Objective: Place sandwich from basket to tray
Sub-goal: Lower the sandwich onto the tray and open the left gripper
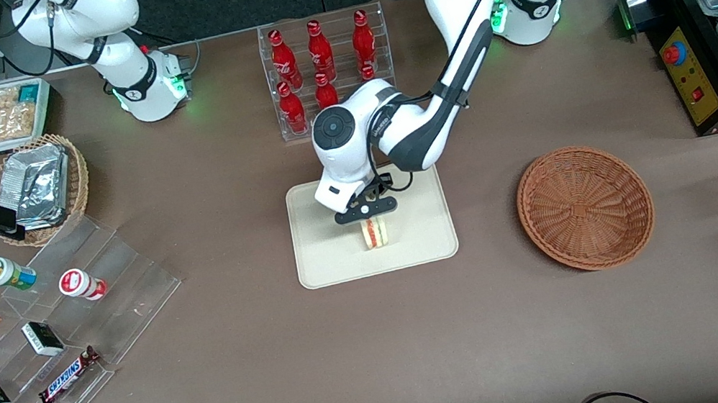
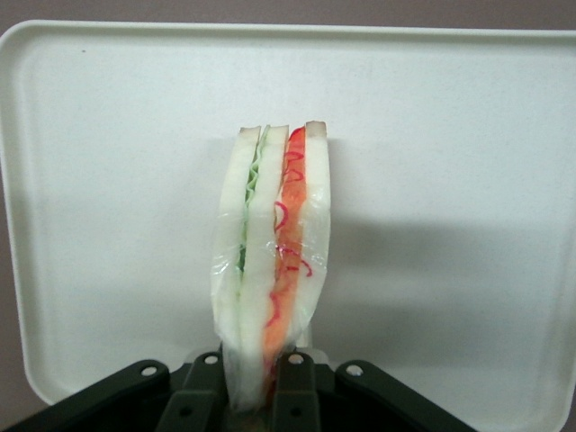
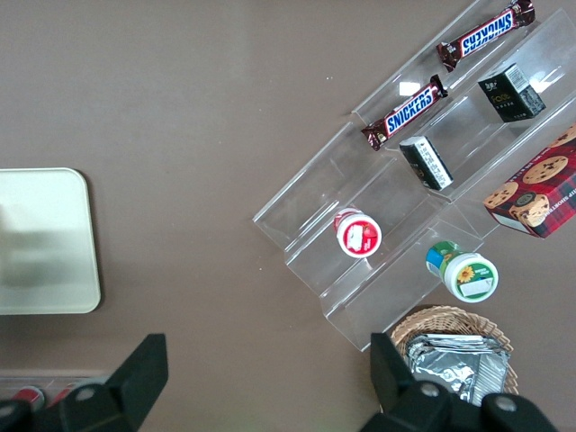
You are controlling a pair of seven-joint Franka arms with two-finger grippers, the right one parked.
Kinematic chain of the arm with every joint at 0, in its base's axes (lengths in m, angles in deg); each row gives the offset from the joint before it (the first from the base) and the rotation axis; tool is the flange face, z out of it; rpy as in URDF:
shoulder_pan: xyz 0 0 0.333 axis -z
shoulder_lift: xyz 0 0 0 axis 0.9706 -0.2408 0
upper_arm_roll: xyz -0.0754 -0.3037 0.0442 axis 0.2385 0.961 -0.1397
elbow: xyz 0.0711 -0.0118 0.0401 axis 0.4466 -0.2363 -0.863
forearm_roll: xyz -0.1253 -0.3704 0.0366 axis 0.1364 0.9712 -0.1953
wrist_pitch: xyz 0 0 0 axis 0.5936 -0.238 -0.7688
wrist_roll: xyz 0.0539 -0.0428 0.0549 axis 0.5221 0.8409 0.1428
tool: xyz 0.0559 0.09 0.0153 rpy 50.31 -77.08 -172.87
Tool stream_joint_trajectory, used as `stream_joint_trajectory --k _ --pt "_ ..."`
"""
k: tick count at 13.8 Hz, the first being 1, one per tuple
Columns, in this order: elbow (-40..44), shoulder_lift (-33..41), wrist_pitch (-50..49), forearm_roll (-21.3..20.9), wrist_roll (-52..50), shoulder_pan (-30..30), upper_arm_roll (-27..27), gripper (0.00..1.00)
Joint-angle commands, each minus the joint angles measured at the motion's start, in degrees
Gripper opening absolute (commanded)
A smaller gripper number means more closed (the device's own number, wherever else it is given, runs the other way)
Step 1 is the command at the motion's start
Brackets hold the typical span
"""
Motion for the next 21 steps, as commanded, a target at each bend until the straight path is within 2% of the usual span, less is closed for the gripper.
stream_joint_trajectory --k 1,8,9,10,13,17,21 --pt "1.4 -1.5 3.1 -1.4 -1.6 1.7 -0.9 0.0" --pt "0.8 -2.7 2.9 -3.0 -3.6 2.1 -0.9 0.01" --pt "0.7 -2.7 2.6 -3.1 -4.4 2.1 -0.9 0.47" --pt "0.7 -2.7 2.6 -3.1 -4.2 2.1 -0.9 0.99" --pt "1.1 -1.8 0.1 -3.0 -4.6 1.9 -0.9 1.0" --pt "1.6 4.0 -6.1 -2.3 -4.7 0.7 -1.0 1.0" --pt "1.7 11.2 -10.1 0.4 -8.2 -4.4 -1.0 1.0"
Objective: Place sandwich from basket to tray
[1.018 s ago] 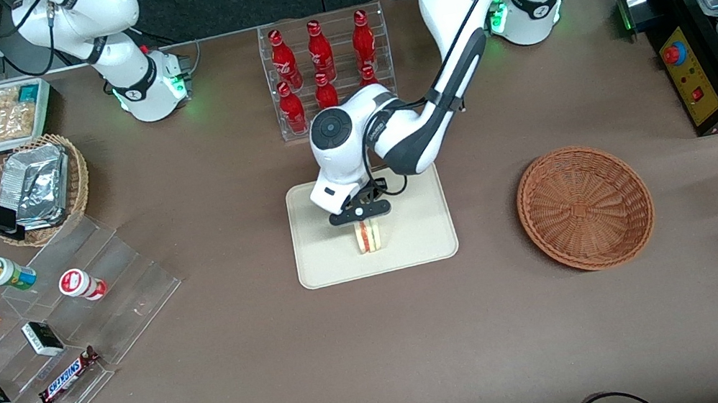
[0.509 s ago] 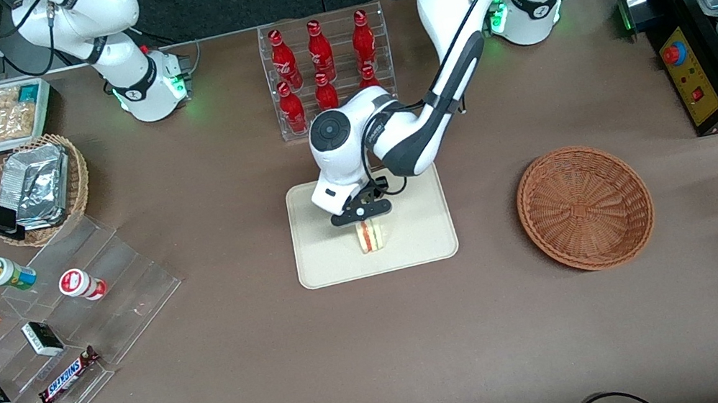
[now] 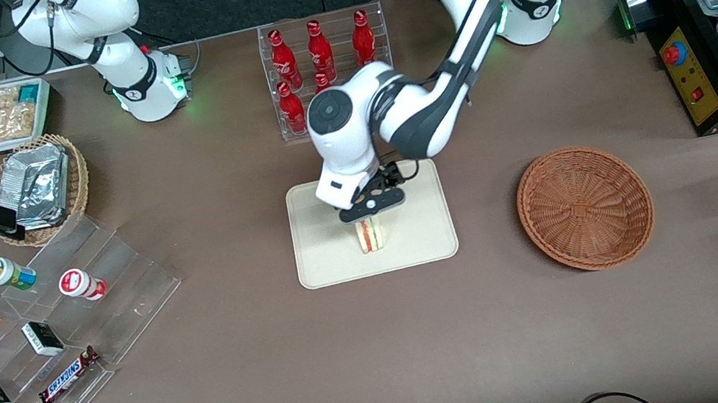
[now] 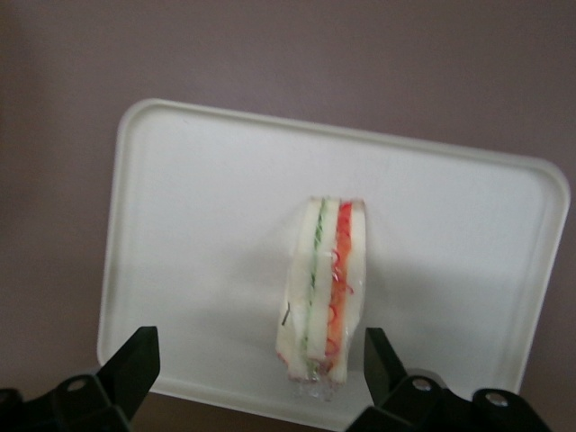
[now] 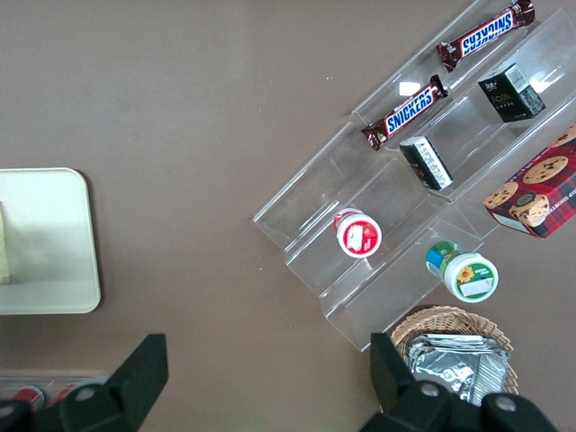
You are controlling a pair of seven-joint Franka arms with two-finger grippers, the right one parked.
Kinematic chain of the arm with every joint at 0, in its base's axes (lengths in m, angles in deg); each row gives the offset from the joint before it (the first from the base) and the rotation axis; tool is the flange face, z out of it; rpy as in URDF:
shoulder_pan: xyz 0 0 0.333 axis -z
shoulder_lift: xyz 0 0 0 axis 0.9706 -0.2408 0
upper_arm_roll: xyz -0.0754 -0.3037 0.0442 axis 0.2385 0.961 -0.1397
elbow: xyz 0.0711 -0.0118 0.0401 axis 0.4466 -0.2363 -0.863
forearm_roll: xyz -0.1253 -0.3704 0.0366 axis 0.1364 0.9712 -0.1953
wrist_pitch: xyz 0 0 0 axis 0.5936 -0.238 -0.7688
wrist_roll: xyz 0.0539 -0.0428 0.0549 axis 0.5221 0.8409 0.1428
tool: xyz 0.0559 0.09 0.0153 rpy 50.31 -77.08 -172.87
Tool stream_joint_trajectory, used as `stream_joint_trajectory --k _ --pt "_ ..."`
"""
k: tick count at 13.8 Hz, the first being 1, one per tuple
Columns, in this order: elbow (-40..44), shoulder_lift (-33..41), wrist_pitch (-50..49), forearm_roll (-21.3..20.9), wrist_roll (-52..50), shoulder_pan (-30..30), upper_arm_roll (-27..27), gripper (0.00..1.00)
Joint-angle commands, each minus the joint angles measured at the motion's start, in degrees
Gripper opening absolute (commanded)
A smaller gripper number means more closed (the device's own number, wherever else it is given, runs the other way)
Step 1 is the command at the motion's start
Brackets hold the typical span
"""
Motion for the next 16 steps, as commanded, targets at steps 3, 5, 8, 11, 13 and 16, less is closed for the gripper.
stream_joint_trajectory --k 3,5,8,11,13,16 --pt "0.3 8.8 -7.0 3.6 -0.9 -7.5 0.1 1.0" --pt "1.5 11.3 -11.9 5.3 3.2 -11.4 0.2 1.0" --pt "2.0 15.5 -19.1 7.9 13.1 -16.5 0.1 1.0" --pt "1.8 19.3 -24.5 8.7 22.7 -22.9 0.1 1.0" --pt "1.7 21.3 -29.0 9.7 31.4 -27.4 0.1 1.0" --pt "0.9 24.2 -32.8 10.5 41.6 -32.5 0.0 1.0"
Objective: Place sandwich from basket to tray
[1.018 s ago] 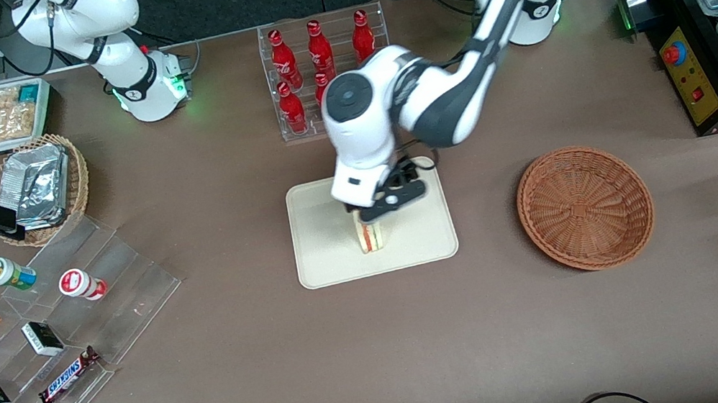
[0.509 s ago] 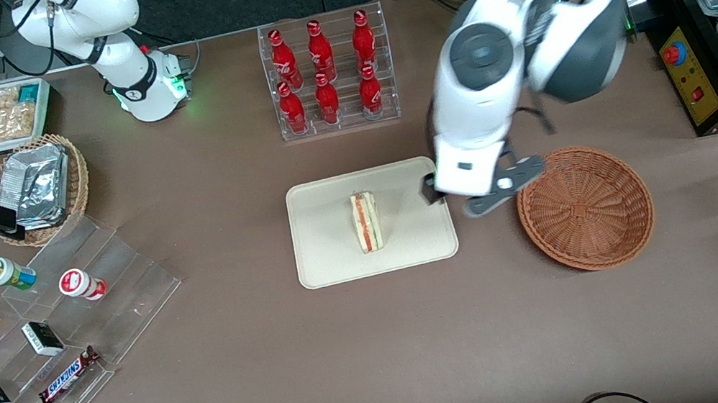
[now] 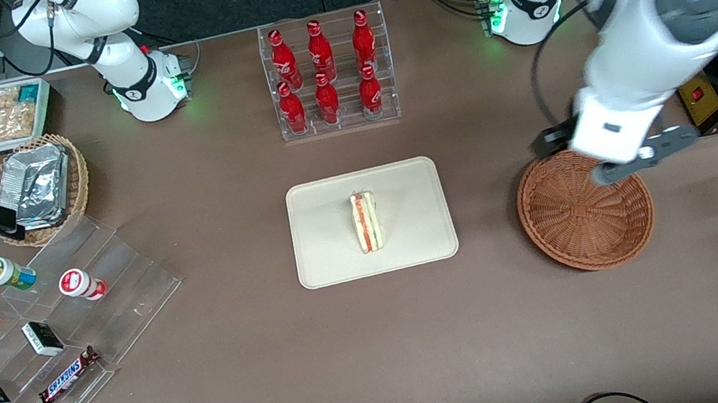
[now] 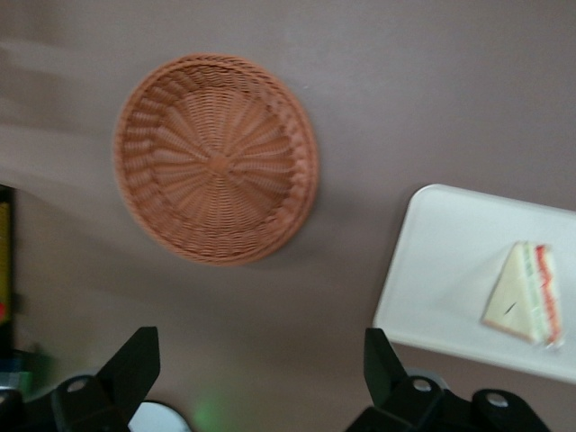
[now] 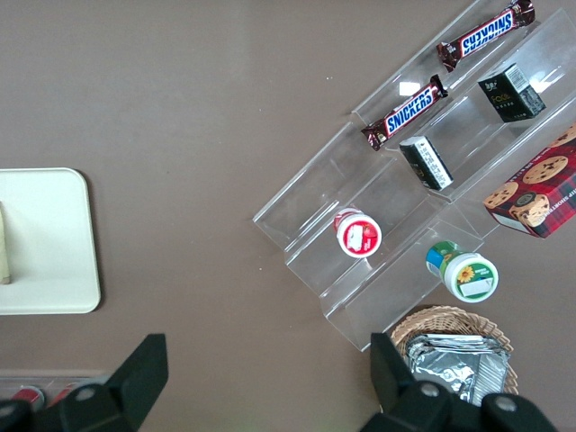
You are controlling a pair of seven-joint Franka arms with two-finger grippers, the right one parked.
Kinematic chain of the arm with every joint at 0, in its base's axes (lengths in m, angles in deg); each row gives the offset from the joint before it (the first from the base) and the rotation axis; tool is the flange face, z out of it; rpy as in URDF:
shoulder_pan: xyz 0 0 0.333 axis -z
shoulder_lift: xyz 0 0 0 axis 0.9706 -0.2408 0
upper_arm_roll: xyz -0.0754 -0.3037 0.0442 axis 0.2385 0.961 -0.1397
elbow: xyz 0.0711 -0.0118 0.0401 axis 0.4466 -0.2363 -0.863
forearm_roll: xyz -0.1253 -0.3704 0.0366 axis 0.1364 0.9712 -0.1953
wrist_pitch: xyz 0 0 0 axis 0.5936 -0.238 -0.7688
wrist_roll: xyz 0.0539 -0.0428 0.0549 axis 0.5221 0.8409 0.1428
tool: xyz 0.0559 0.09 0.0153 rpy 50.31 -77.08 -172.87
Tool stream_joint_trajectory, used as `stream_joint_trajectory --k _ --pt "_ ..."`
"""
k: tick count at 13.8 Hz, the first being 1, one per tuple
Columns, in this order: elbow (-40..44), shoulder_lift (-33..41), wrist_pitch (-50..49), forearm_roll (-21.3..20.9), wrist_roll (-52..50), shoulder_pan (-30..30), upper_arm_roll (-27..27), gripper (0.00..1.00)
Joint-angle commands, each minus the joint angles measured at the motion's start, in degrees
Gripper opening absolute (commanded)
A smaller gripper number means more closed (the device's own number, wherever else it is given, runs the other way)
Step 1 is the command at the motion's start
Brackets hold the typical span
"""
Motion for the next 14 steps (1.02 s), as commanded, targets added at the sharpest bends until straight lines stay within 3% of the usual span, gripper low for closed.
stream_joint_trajectory --k 1,4,7,14 --pt "-1.6 3.6 -3.6 1.4 9.8 -3.4 0.3 1.0" --pt "-2.0 6.8 -8.0 4.3 24.0 -3.0 -7.2 1.0" --pt "-5.0 11.1 -9.5 4.2 33.0 -3.3 -11.9 1.0" --pt "-2.6 8.3 -7.5 2.5 31.4 -3.5 -11.8 1.0"
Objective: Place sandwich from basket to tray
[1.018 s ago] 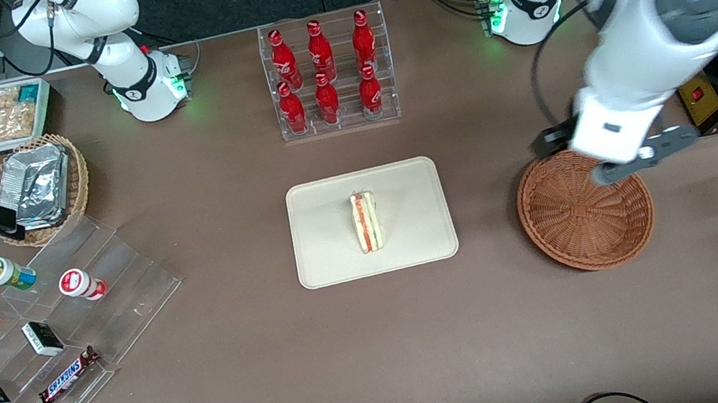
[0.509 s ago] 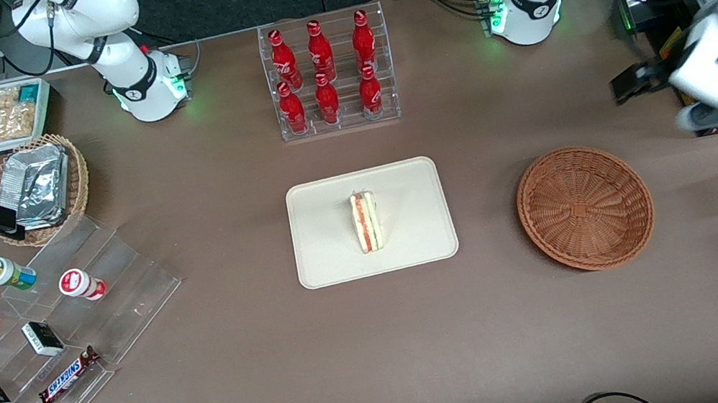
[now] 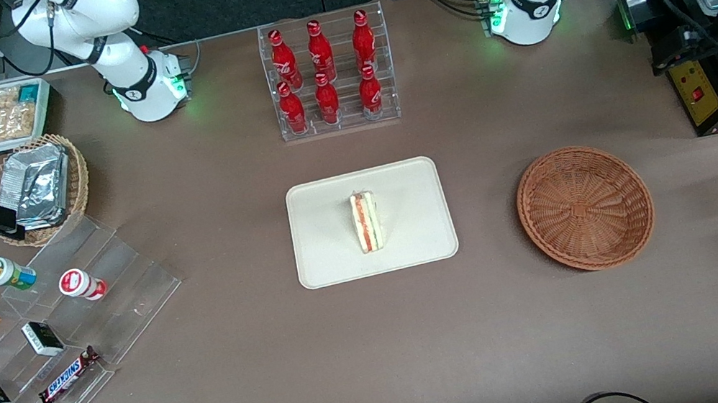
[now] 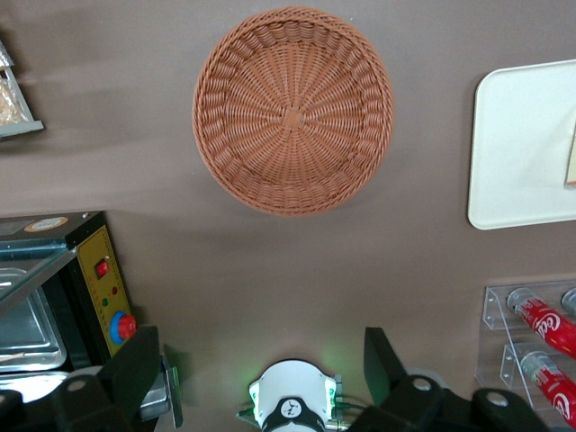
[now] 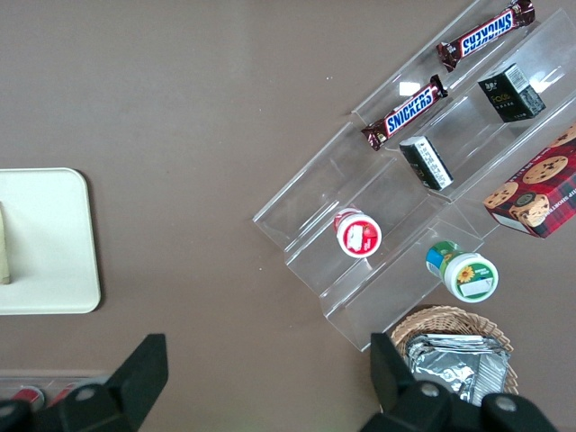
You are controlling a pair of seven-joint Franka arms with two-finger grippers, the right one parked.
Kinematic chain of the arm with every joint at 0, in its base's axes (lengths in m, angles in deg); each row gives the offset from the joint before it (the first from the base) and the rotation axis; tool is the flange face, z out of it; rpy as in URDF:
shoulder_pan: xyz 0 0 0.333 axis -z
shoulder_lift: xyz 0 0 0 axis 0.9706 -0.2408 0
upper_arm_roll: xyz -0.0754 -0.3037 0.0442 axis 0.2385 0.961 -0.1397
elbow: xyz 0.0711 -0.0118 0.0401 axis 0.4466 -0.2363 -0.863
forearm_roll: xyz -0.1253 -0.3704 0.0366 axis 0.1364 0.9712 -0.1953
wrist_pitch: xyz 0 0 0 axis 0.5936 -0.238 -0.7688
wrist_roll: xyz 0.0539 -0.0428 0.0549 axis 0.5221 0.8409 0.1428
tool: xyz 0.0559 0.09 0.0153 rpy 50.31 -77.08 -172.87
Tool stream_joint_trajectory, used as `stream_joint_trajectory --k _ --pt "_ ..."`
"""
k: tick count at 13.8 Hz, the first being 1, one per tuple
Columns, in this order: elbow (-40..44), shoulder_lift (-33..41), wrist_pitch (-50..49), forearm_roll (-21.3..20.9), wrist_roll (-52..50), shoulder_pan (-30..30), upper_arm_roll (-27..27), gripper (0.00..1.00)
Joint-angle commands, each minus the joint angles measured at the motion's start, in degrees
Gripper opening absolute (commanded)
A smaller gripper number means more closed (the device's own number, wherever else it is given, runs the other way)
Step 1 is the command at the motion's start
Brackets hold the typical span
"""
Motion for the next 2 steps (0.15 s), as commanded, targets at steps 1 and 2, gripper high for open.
stream_joint_trajectory --k 1,2 --pt "1.4 -1.0 0.2 -0.6 -1.0 -0.2 0.5 1.0" --pt "1.4 -1.1 0.2 -0.8 -1.1 -0.2 0.5 1.0"
